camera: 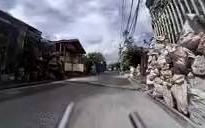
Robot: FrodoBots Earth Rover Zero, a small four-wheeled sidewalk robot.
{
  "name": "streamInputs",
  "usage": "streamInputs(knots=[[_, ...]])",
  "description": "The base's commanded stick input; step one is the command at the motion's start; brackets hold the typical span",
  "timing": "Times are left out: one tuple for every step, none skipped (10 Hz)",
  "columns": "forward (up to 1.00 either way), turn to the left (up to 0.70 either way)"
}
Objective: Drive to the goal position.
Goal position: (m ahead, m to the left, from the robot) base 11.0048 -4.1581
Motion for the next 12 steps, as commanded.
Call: streamInputs(knots=[[0.85, -0.34], [0.85, -0.34], [0.85, -0.34], [0.85, -0.17], [0.85, 0.0], [0.85, 0.0], [0.85, 0.0], [0.85, 0.0], [0.85, 0.0], [0.85, 0.0], [0.85, 0.0], [0.85, 0.0]])
